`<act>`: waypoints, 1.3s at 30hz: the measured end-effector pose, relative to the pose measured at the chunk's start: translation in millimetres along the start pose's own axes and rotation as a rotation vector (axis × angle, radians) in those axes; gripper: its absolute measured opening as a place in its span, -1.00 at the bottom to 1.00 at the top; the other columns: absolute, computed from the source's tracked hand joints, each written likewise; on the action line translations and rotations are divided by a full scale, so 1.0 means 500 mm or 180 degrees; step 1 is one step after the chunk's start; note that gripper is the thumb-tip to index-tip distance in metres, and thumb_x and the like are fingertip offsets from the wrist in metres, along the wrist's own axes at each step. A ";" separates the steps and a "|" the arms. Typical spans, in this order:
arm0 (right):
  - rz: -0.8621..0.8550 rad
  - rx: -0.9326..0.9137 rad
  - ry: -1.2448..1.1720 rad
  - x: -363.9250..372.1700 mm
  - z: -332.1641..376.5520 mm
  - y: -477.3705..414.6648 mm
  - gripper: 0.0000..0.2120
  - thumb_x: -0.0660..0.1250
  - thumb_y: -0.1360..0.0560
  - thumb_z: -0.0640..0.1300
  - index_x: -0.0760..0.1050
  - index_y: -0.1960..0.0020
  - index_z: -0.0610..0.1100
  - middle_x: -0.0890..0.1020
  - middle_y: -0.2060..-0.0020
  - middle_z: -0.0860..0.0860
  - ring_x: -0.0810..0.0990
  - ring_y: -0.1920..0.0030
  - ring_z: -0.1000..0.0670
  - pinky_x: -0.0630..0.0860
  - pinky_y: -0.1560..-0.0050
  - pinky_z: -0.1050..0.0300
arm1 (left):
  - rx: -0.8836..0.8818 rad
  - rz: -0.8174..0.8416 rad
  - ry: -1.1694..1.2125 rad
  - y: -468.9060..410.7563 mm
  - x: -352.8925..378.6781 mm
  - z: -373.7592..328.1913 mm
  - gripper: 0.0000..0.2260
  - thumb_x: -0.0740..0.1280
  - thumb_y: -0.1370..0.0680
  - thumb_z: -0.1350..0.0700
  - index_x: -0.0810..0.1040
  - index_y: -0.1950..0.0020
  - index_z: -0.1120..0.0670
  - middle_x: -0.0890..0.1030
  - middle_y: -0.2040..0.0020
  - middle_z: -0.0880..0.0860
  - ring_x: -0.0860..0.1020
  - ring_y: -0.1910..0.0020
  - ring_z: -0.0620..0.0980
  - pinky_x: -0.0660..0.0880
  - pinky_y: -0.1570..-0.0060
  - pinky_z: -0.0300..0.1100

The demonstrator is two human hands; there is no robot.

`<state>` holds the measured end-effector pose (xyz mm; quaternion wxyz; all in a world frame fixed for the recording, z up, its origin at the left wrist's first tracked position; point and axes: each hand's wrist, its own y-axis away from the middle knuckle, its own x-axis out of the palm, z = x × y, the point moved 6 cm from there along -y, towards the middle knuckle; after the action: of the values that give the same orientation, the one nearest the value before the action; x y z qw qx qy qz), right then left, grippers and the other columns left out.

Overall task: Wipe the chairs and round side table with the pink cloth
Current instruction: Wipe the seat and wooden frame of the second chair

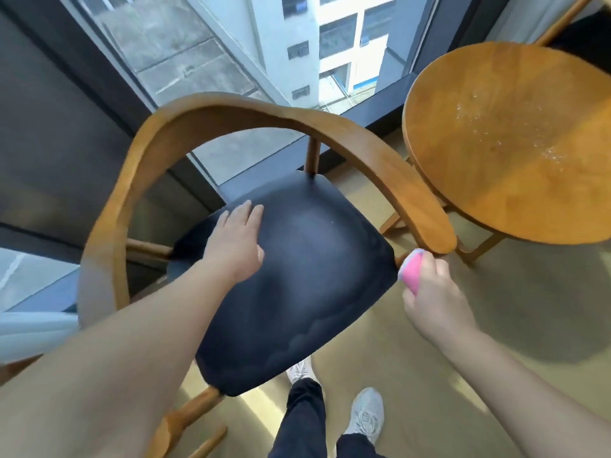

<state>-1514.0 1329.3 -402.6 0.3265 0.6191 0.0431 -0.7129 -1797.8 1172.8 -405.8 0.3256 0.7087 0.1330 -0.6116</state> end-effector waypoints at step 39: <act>0.0796 -0.1499 -0.2855 0.274 1.002 -0.162 -0.34 0.08 -0.66 0.04 -0.23 -0.58 -0.12 0.06 -0.56 -0.07 0.19 -0.52 -0.09 0.27 -0.47 -0.02 | -0.1458 -0.0672 0.0621 0.233 0.091 0.439 -0.42 -0.01 -0.60 -0.10 -0.17 -0.56 0.01 -0.19 -0.56 -0.04 -0.25 -0.51 -0.10 -0.29 -0.43 -0.18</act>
<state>-1986.8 1103.0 -440.2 0.5259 0.1630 -0.0161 -0.8346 -1890.8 938.4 -423.0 0.3975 0.6544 0.3718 -0.5249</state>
